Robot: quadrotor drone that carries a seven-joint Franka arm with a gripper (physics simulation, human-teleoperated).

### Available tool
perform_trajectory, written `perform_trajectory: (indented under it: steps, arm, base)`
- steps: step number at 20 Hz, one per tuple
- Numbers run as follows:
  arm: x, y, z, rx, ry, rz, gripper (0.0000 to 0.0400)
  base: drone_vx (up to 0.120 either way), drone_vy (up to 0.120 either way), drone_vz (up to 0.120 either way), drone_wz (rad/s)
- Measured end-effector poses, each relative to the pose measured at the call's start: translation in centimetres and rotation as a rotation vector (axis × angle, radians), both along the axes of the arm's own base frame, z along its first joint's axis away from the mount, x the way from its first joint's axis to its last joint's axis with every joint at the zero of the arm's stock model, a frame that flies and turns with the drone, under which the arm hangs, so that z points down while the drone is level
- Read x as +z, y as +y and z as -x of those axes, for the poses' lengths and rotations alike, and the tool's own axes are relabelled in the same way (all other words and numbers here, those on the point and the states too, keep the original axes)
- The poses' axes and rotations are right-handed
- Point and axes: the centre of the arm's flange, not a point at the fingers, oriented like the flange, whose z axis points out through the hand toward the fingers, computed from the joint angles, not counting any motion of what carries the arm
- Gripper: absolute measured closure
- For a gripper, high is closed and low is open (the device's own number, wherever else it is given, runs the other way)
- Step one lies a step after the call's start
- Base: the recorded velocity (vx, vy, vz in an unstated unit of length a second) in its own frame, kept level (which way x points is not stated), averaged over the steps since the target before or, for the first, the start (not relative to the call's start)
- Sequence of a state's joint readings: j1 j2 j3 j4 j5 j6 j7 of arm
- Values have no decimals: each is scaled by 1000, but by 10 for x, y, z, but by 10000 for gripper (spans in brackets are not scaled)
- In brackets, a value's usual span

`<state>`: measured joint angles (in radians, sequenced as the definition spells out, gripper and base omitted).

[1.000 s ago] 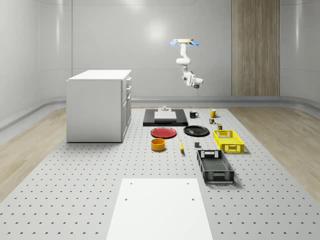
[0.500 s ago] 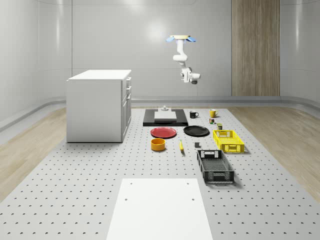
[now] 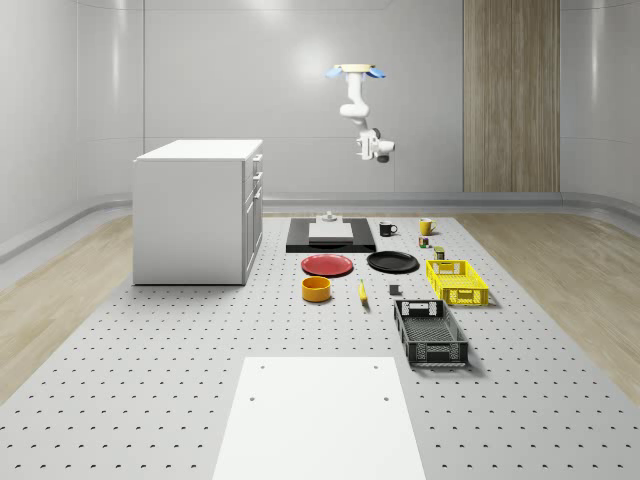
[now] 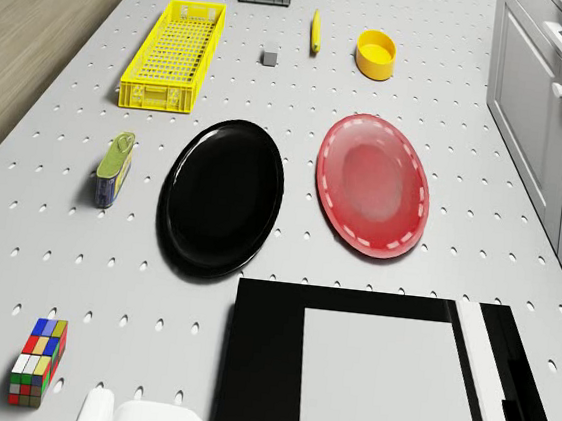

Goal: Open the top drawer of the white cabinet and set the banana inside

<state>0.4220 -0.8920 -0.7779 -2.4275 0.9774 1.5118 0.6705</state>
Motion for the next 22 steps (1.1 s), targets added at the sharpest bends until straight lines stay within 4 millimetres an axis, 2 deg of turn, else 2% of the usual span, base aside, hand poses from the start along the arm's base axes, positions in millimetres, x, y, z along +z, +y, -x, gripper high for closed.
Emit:
perform_trajectory:
  steps: [22]
  arm:
    - [0, 0, 0, 0, 0, -3, 0]
  base:
    - [120, -116, 0, 0]
